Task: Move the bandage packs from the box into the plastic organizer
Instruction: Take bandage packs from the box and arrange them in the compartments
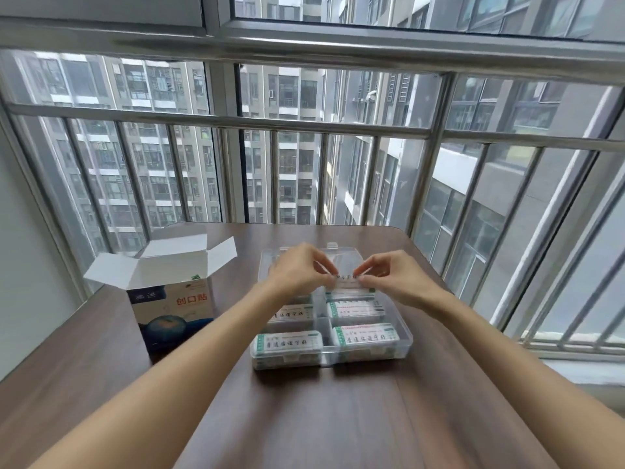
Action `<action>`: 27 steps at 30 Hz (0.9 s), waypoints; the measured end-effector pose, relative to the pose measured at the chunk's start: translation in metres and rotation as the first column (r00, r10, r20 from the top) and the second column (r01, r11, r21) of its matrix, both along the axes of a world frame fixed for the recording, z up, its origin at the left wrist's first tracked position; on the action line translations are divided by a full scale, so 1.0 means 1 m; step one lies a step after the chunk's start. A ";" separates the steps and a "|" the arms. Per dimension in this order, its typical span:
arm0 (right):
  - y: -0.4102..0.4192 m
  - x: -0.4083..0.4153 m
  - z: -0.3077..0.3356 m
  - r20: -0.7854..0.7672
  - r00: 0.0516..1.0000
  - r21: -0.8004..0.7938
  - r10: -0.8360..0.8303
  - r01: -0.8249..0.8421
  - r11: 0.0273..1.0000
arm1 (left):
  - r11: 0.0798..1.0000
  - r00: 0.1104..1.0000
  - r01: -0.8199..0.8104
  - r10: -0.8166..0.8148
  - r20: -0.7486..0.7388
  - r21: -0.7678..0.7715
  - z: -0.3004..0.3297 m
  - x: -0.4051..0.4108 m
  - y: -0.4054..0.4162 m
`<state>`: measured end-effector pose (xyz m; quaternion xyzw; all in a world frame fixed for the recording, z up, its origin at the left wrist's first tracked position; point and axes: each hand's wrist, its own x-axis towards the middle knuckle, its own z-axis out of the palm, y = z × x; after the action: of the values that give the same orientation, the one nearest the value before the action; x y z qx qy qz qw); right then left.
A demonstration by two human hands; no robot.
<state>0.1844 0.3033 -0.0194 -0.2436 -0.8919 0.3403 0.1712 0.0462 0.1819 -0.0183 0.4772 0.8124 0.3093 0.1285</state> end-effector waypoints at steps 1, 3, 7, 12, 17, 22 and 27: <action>0.001 0.000 -0.001 0.004 1.000 0.025 0.001 -0.001 1.000 | 1.000 1.000 0.005 -0.006 -0.023 -0.030 0.001 -0.001 -0.001; 0.004 -0.002 -0.001 0.020 1.000 0.078 0.002 -0.003 0.997 | 0.997 0.997 0.004 -0.010 -0.078 -0.078 0.005 -0.003 -0.002; 0.007 -0.007 -0.003 0.039 0.999 0.136 0.031 -0.036 0.990 | 0.988 0.982 0.007 -0.035 -0.183 -0.151 0.011 0.000 0.001; 0.007 -0.014 -0.005 0.012 1.000 0.156 0.010 -0.012 0.988 | 0.967 0.956 0.050 -0.119 -0.270 -0.251 0.014 0.001 0.009; 0.014 -0.013 -0.002 0.072 0.995 0.174 -0.072 0.058 0.983 | 0.945 0.945 0.045 -0.146 -0.293 -0.323 0.012 -0.002 0.015; 0.028 -0.015 0.002 0.349 0.914 0.209 -0.208 0.141 0.968 | 0.930 0.944 0.046 -0.160 -0.288 -0.366 0.019 -0.001 0.017; 0.023 -0.023 0.006 0.489 0.830 0.244 -0.267 0.164 0.956 | 0.907 0.941 0.057 -0.188 -0.281 -0.417 0.026 0.004 0.017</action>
<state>0.1613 0.3259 -0.0131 -0.4076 -0.9001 0.1533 -0.0143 0.0506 0.1988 0.0073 0.5342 0.8366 0.0468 0.1122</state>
